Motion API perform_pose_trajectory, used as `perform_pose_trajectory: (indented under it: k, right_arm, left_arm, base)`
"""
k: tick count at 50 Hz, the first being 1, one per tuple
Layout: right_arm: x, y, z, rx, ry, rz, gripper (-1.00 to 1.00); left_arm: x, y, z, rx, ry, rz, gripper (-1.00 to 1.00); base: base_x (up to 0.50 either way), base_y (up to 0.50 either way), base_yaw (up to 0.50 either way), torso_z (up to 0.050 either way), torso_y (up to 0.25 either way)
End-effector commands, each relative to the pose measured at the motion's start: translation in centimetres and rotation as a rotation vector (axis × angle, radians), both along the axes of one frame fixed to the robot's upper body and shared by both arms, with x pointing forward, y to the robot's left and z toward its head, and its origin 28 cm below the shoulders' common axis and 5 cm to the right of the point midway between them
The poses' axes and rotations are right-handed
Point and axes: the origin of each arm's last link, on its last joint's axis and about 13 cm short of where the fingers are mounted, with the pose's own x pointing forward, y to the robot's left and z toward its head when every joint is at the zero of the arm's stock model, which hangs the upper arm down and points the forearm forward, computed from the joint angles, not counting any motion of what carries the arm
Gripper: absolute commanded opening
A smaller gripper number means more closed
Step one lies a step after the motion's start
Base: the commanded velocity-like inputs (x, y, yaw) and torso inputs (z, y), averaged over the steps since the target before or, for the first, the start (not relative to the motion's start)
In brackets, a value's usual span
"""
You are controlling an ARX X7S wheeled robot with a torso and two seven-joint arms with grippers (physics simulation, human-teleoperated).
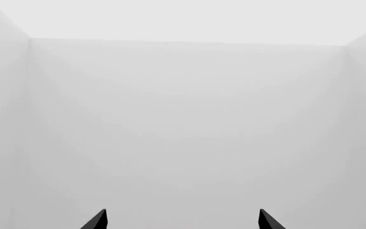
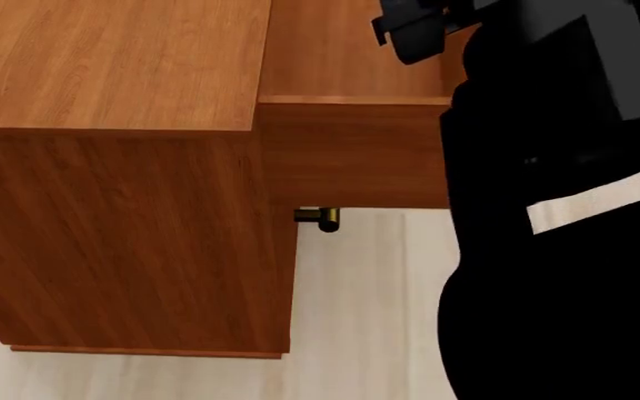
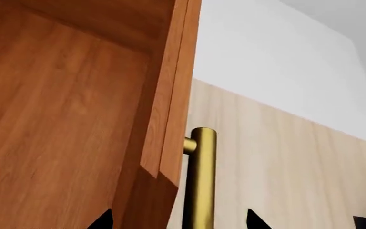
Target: Close the bottom drawer of the cabinet and open the top drawer.
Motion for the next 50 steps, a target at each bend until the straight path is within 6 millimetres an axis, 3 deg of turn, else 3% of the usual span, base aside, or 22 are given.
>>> perform_pose_trajectory:
  k: [1,50]
  right_arm:
    - [-0.3,-1.4,0.2,-0.052,0.012,-0.081,1.00]
    - [-1.5,-5.3,1.5,-0.093,0.024,-0.227,1.00]
  left_arm:
    - [-0.1,0.0,0.0,-0.003,0.000,0.003,1.00]
    - [0.2,-0.1,0.3,0.003,-0.010,-0.010,1.00]
  base:
    - [0.00,0.00,0.00,0.000,0.000]
    - [0.00,0.00,0.00,0.000,0.000]
